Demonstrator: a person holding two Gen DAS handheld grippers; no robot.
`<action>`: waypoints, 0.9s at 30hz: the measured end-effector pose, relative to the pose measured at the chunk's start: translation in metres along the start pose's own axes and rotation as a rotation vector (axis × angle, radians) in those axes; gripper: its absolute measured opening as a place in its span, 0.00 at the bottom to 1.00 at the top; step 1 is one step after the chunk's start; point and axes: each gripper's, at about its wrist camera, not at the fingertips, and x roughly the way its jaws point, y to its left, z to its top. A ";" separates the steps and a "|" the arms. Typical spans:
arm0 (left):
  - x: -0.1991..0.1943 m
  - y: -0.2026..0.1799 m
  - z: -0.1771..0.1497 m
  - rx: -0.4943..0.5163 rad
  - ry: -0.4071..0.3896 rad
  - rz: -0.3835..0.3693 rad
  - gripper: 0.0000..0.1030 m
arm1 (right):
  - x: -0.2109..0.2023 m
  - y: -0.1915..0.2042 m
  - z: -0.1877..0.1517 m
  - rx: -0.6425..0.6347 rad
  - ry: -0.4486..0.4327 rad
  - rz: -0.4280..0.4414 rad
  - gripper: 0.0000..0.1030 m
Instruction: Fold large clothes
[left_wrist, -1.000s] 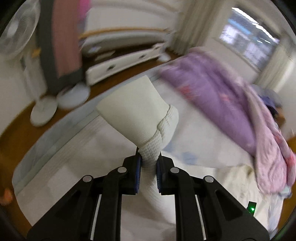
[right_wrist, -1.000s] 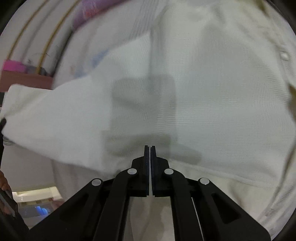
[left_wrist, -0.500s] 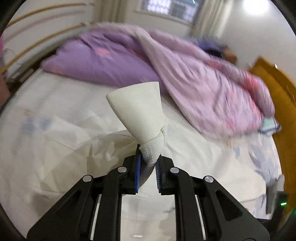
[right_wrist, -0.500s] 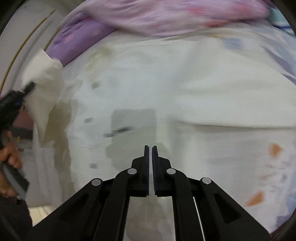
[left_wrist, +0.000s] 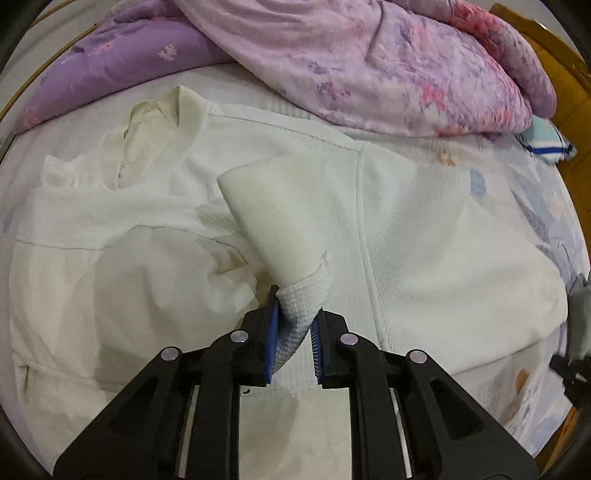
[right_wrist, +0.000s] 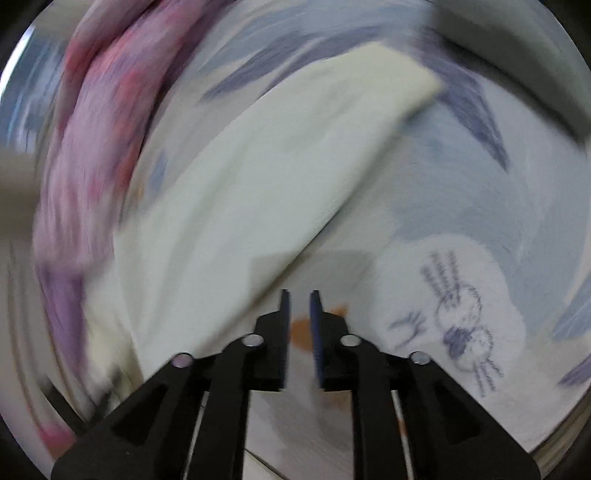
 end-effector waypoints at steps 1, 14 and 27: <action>0.001 0.000 0.002 0.008 0.015 -0.026 0.31 | -0.002 -0.015 0.005 0.089 -0.029 0.019 0.30; -0.020 0.040 0.010 -0.127 0.044 -0.154 0.79 | 0.031 -0.045 0.049 0.415 -0.144 0.198 0.48; 0.017 0.094 0.008 -0.168 0.219 -0.095 0.78 | -0.034 0.036 0.056 0.052 -0.296 0.162 0.03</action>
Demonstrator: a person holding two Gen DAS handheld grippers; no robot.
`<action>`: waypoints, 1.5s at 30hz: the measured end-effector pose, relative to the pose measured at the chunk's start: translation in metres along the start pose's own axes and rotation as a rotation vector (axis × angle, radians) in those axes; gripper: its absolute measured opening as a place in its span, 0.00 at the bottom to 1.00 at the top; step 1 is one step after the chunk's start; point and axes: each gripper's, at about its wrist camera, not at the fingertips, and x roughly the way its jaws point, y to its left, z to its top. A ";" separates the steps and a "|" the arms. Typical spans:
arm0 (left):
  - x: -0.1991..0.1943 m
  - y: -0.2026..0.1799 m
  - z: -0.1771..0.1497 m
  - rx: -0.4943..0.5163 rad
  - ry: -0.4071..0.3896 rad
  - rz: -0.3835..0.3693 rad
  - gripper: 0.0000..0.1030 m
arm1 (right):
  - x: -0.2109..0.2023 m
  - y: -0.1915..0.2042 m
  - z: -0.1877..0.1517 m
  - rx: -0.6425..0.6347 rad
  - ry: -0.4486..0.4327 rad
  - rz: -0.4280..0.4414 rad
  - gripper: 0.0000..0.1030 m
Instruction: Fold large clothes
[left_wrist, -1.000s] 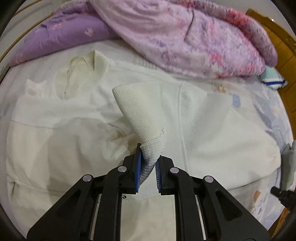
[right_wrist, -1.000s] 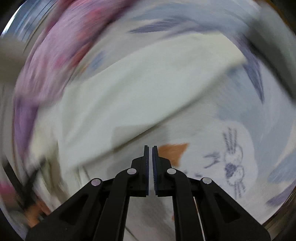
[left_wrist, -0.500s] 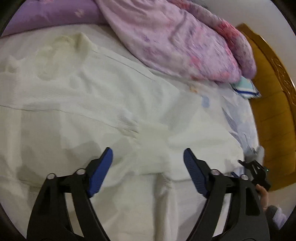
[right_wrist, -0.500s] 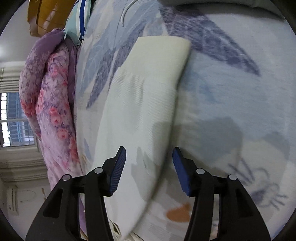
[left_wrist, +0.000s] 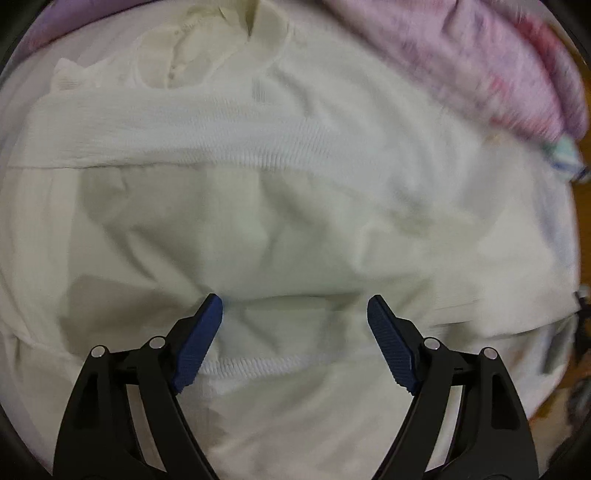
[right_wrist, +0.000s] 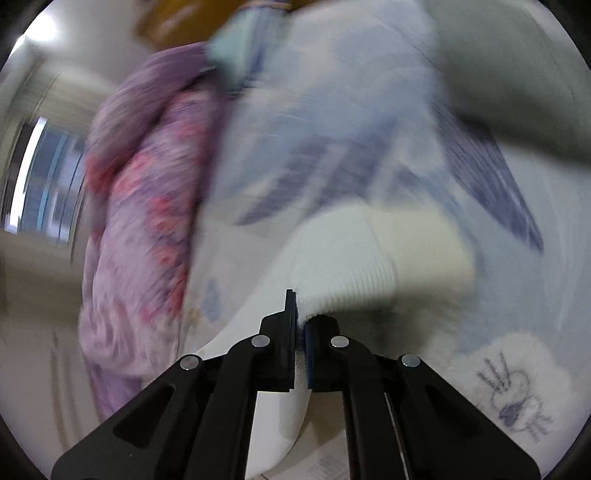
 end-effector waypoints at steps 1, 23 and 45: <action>-0.018 0.006 0.001 -0.010 -0.034 -0.025 0.78 | -0.009 0.029 -0.007 -0.095 -0.021 0.011 0.03; -0.178 0.273 -0.025 -0.272 -0.186 0.010 0.79 | 0.073 0.352 -0.525 -1.070 0.517 0.063 0.18; -0.053 0.073 0.003 0.207 -0.036 -0.015 0.77 | 0.058 0.195 -0.309 -0.657 0.412 -0.152 0.54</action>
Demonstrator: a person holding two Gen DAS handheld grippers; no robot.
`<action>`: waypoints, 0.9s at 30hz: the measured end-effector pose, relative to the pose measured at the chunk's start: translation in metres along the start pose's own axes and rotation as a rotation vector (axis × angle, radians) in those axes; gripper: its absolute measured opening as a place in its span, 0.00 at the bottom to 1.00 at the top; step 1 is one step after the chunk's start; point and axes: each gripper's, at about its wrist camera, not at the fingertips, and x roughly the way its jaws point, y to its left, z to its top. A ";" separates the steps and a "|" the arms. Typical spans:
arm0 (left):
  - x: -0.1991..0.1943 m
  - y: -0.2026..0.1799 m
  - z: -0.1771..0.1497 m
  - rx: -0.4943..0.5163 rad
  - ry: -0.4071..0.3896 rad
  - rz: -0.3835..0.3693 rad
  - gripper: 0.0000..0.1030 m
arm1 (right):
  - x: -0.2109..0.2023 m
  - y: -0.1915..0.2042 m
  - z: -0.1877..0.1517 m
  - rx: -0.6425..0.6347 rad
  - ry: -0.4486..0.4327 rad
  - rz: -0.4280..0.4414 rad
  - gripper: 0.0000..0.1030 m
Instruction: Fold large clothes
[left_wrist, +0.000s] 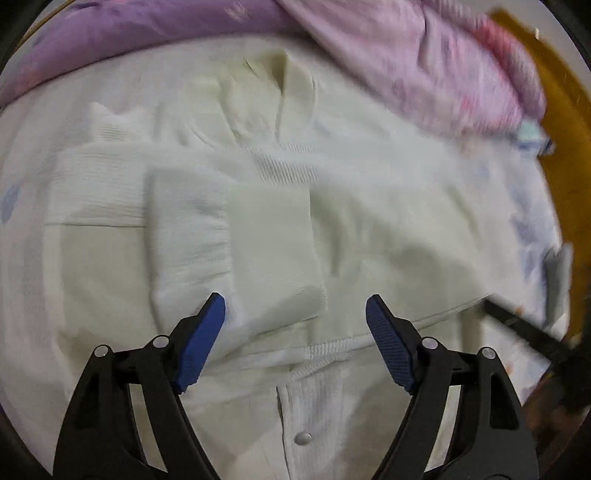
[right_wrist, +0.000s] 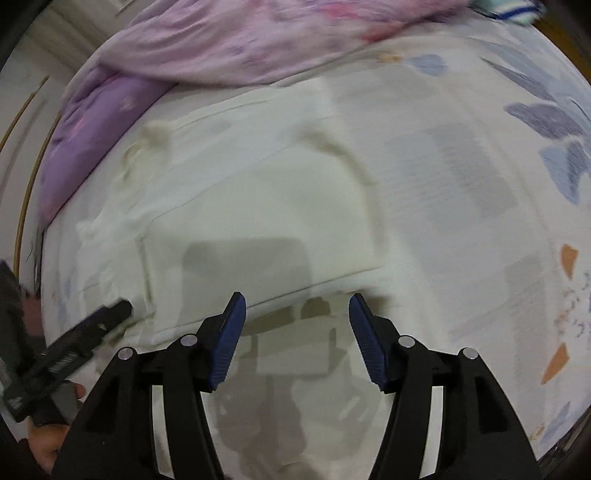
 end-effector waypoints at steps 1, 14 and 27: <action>0.007 -0.001 0.001 0.010 0.011 0.017 0.77 | 0.000 -0.010 0.003 0.016 -0.001 -0.002 0.54; -0.060 0.101 -0.009 -0.294 -0.211 0.007 0.20 | -0.005 -0.017 0.030 0.016 -0.040 0.091 0.54; -0.047 0.248 -0.097 -0.700 -0.129 0.052 0.11 | 0.049 0.002 0.056 -0.016 0.070 0.099 0.50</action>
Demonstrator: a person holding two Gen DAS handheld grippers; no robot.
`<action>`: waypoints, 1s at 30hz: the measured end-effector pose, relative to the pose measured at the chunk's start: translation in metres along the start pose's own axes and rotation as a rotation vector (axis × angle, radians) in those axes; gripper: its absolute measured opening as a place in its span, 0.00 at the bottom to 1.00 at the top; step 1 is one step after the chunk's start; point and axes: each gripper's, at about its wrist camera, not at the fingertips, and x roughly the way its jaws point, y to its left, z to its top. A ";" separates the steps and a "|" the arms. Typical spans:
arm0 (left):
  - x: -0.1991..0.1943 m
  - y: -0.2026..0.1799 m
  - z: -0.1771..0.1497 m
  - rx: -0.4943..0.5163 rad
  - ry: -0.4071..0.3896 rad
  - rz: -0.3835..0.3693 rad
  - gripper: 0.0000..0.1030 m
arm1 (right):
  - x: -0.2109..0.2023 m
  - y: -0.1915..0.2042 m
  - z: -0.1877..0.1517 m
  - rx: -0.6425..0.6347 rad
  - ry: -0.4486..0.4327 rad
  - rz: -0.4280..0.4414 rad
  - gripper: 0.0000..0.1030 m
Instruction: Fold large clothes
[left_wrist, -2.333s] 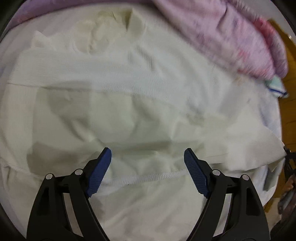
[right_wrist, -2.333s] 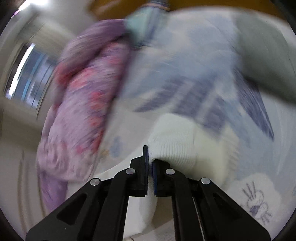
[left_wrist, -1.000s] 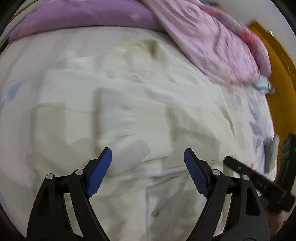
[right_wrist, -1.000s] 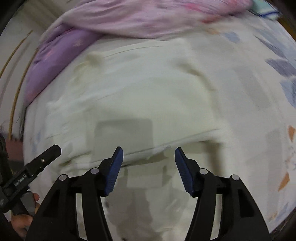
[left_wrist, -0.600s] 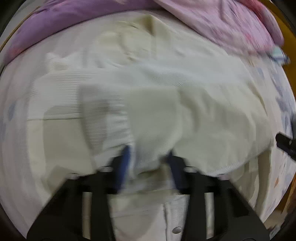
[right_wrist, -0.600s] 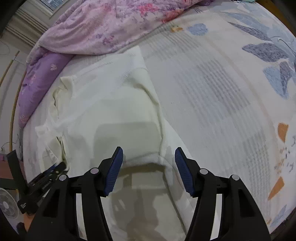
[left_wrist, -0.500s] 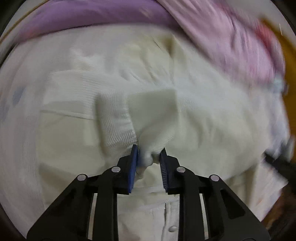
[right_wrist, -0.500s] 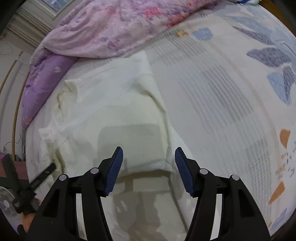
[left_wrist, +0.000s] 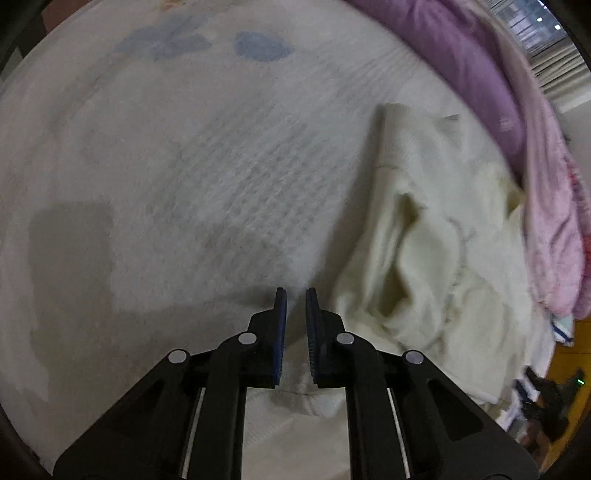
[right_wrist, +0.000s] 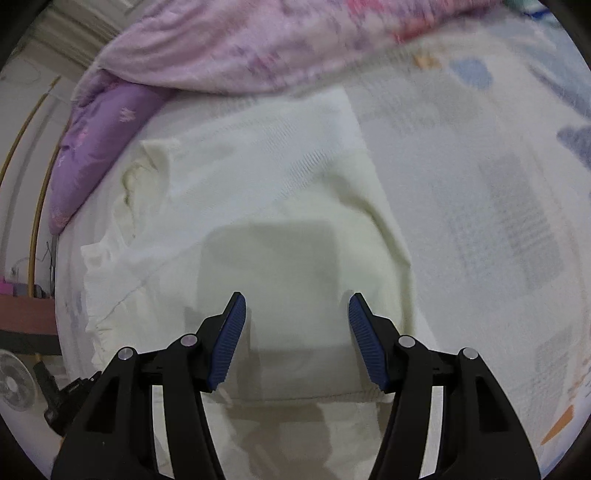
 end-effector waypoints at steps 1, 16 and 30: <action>-0.004 -0.003 0.000 0.005 -0.011 -0.012 0.11 | 0.013 -0.006 0.000 0.024 0.051 -0.020 0.47; 0.036 -0.113 0.083 0.138 0.040 -0.143 0.65 | -0.008 -0.009 0.076 0.039 -0.037 -0.020 0.60; 0.105 -0.149 0.153 0.335 0.059 0.152 0.74 | 0.055 -0.039 0.162 0.106 -0.024 -0.058 0.66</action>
